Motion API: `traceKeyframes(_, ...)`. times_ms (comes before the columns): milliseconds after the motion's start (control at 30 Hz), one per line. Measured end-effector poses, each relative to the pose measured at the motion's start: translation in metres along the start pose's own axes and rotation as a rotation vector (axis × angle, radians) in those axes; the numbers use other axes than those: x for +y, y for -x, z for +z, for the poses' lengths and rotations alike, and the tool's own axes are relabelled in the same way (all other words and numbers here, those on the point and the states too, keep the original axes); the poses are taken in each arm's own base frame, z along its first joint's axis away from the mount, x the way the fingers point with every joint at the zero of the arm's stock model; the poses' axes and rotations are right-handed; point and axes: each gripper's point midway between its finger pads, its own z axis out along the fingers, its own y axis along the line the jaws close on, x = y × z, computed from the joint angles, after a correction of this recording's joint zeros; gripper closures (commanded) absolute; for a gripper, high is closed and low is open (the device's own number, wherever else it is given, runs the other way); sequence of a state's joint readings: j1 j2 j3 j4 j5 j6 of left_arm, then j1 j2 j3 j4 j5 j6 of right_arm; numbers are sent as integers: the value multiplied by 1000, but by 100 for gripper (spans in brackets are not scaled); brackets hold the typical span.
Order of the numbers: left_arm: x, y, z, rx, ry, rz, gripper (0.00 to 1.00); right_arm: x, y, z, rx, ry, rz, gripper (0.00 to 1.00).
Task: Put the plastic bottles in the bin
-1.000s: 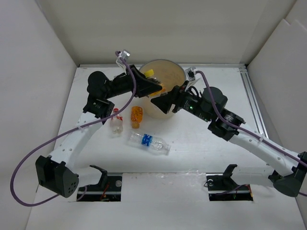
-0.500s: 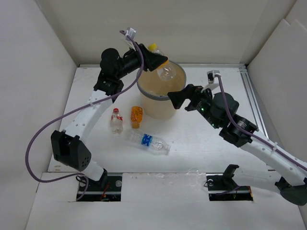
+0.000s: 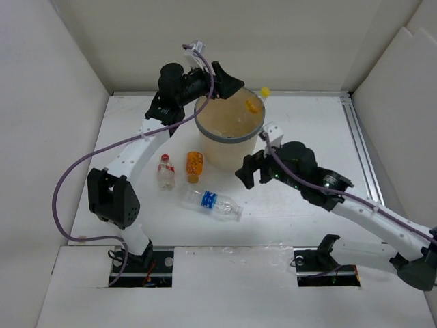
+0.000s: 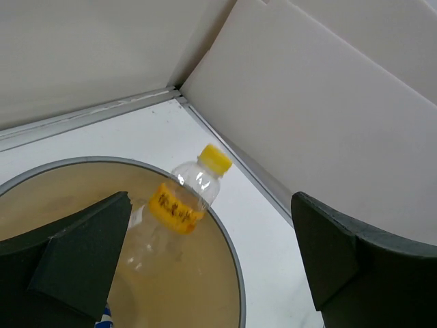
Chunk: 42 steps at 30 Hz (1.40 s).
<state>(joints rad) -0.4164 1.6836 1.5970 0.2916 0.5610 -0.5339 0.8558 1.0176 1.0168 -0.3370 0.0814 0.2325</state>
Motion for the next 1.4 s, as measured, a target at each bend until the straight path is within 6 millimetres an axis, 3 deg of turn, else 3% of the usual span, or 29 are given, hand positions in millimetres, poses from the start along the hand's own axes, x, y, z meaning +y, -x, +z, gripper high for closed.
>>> traceKeyframes(133, 5, 8, -8, -2, 93, -7, 0, 12, -52, 30, 187, 45, -54, 0)
traceKeyframes(233, 9, 21, -29, -34, 229, -15, 0, 20, -92, 50, 317, 76, -81, 0)
traceKeyframes(367, 9, 48, -89, -132, 433, -14, 0, 22, -137, 66, 434, 118, -110, 0)
traceKeyframes(467, 1, 65, -145, -220, 532, -4, 0, 26, -166, 77, 512, 160, -131, 0)
traceKeyframes(533, -5, 71, -171, -265, 572, 1, 0, 29, -183, 84, 554, 185, -145, 0)
traceKeyframes(633, -12, 66, -192, -279, 600, 3, 0, 37, -213, 92, 626, 226, -164, 0)
traceKeyframes(700, -7, 57, -199, -263, 625, -4, 0, 40, -229, 96, 660, 246, -172, 5)
traceKeyframes(767, 4, 42, -202, -231, 659, -12, 0, 43, -240, 103, 673, 261, -184, 24)
traceKeyframes(833, 18, 22, -204, -180, 702, -25, 0, 51, -239, 109, 653, 289, -182, 70)
traceKeyframes(867, 26, 12, -205, -152, 727, -32, 0, 55, -238, 110, 647, 300, -178, 84)
traceKeyframes(900, 32, 2, -208, -125, 749, -37, 0, 58, -238, 110, 643, 302, -174, 91)
traceKeyframes(1000, 40, -12, -214, -80, 788, -41, 0, 69, -242, 102, 650, 311, -187, 99)
traceKeyframes(1133, 30, -11, -223, -77, 773, -24, 0, 87, -230, 69, 655, 337, -222, 100)
traceKeyframes(1267, 1, -9, -225, -60, 650, 6, 0, 98, -171, 42, 500, 341, -220, 100)
traceKeyframes(1400, -34, -16, -213, -1, 450, 16, 0, 98, -99, 36, 308, 264, -173, 100)
